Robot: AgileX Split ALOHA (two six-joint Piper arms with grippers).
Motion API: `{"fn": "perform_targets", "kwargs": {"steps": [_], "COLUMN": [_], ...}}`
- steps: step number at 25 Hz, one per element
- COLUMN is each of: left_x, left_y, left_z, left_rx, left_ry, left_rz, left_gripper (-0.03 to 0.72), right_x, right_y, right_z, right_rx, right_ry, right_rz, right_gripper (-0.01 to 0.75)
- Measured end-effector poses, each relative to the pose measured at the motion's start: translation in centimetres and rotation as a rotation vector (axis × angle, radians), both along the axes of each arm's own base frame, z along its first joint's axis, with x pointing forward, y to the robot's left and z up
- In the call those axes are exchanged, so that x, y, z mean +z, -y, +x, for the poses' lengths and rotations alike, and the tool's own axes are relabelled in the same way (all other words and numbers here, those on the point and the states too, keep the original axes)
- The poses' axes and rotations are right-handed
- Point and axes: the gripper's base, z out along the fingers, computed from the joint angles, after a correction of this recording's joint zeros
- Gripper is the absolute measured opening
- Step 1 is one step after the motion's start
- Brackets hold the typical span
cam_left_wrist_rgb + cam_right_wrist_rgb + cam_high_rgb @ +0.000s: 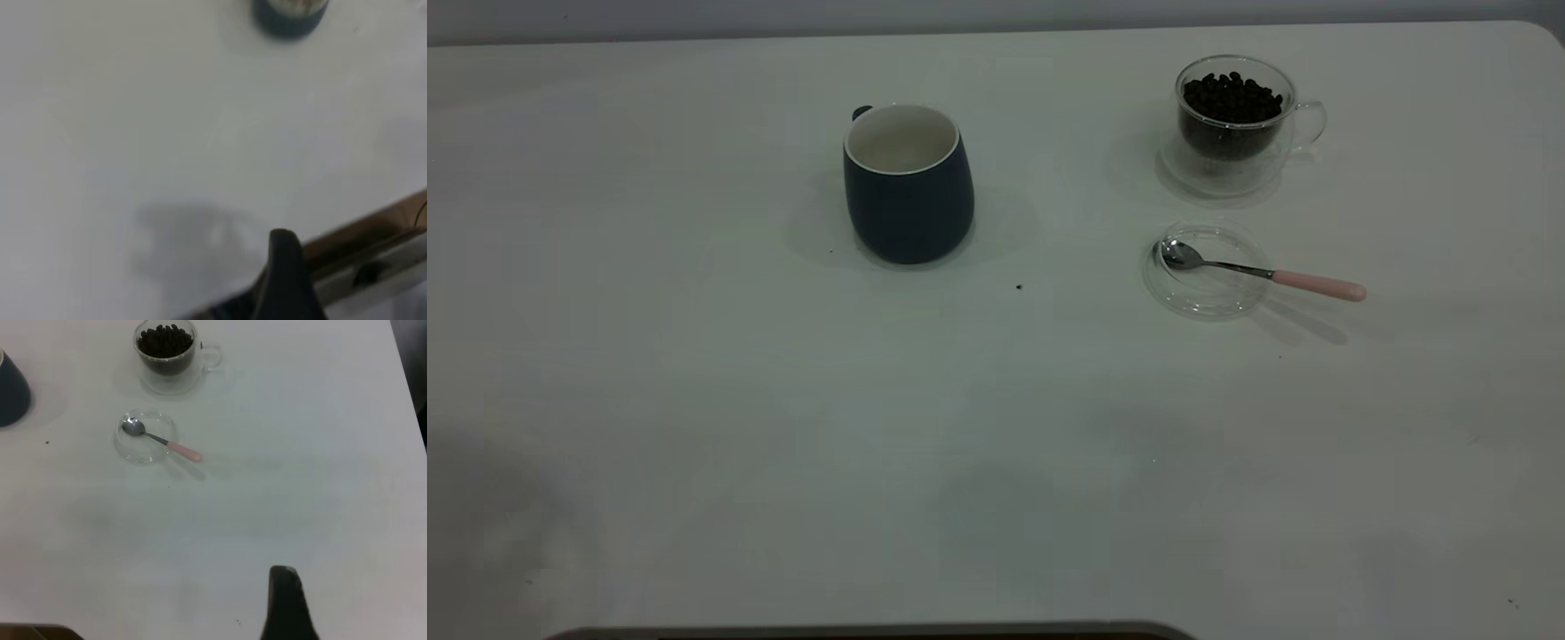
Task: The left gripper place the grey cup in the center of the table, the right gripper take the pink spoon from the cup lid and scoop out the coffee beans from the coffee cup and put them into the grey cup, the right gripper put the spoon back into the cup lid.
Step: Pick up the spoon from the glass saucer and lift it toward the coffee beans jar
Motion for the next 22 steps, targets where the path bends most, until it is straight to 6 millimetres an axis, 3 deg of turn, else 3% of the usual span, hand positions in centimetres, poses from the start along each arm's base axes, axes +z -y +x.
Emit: {"fn": "perform_targets", "kwargs": {"steps": [7,11,17,22], "left_x": [-7.0,-9.7,-11.6,-11.6], "left_y": [-1.4,-1.8,-2.2,-2.3], "left_z": [-6.7,-9.1,-11.6,-13.3], "left_rx": [0.235,0.290,0.322,0.324], "left_ry": [-0.102,-0.077,0.001,0.116], "left_rz": [0.034,0.037,0.043,0.022], "left_gripper": [0.586,0.586,0.586,0.586], "right_x": [0.0,0.0,0.0,0.0], "right_y": [0.0,0.0,0.0,0.0], "right_z": [0.0,0.0,0.0,0.0], "right_rx": [0.000,0.000,0.000,0.000], "right_ry": [0.000,0.000,0.000,0.000], "right_rz": [0.000,0.000,0.000,0.000], "right_gripper": [0.556,0.556,0.556,0.556]}}
